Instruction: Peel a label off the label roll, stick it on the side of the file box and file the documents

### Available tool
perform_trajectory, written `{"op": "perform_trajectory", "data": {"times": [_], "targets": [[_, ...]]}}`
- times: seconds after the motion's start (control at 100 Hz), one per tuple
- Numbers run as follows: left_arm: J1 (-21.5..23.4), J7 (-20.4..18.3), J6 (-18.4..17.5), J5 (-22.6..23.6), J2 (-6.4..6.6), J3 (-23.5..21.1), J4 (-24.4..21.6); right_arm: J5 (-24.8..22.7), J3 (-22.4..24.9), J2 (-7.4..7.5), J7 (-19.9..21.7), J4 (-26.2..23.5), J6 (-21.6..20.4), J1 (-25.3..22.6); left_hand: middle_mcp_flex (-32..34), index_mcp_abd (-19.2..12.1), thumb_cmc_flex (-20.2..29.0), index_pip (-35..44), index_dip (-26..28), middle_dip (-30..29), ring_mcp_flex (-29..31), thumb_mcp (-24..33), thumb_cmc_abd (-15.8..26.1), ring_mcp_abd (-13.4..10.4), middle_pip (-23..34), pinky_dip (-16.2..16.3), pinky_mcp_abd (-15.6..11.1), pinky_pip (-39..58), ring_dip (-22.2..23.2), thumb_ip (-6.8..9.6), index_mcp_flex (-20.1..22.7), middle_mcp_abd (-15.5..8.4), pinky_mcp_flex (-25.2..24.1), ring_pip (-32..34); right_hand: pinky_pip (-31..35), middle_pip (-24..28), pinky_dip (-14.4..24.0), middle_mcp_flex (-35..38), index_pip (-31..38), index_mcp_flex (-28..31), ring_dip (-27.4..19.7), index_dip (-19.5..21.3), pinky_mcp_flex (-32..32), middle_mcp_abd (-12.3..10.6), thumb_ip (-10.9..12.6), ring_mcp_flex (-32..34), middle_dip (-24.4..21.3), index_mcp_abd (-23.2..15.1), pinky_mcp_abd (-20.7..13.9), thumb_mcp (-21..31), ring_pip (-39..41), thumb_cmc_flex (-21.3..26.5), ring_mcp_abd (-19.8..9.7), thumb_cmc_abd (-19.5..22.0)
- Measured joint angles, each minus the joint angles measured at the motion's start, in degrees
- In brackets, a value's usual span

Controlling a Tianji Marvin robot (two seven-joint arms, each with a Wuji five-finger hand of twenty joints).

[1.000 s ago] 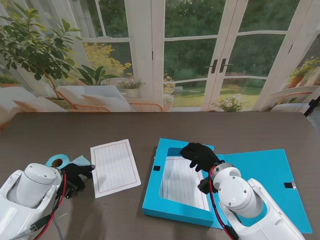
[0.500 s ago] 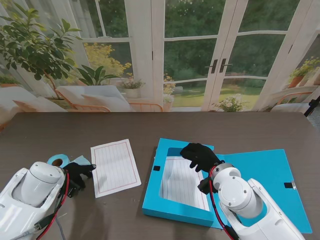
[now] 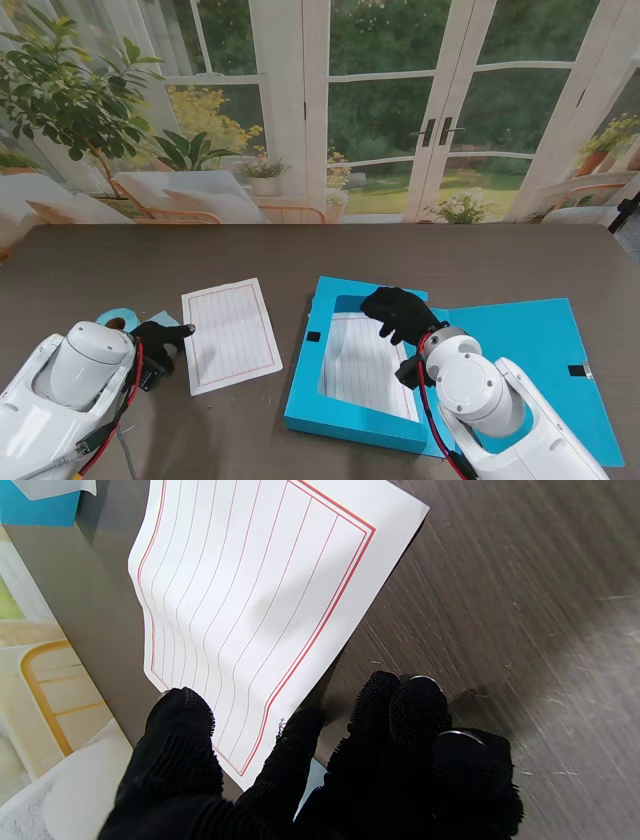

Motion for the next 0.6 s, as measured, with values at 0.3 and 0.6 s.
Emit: {"op": "perform_trajectory", "data": {"times": [0.3,0.6], "targets": [[-0.2,7.9,-2.5,-2.0,-2.16,0.2,2.3,0.6,0.1,-0.11,-0.3,0.4,0.0,0.0,-1.7,-4.3,0.7,1.4,0.4,-0.3,-0.7,0.1,-0.8,-1.0,0.8,0.0,-1.6,-0.7,0.0,0.01,5.9,-1.8,-1.1,0.0,-0.1,0.0,0.0,0.0,0.0,0.0,0.0,0.0,0.0,0.0,0.0,-0.9,0.0,0.0,0.0,0.0,0.0,0.0,0.0,0.0],[-0.1,16.8,-6.3,-2.4,-5.27,0.6,4.9,1.0,0.1,-0.21,-0.6,0.6,0.1,-0.1,-4.2,-6.0,-4.5,7.7,5.5,-0.8,-5.1,29.1,-11.4,-2.4,4.9,0.0,-4.4,-5.1,-1.5,0.87,11.5,-4.5,-6.9,-2.8,-0.1,0.0,0.0,0.0,0.0,0.0,0.0,0.0,0.0,0.2,0.0,-0.9,0.0,0.0,0.0,0.0,0.0,0.0,0.4,0.0]]}}
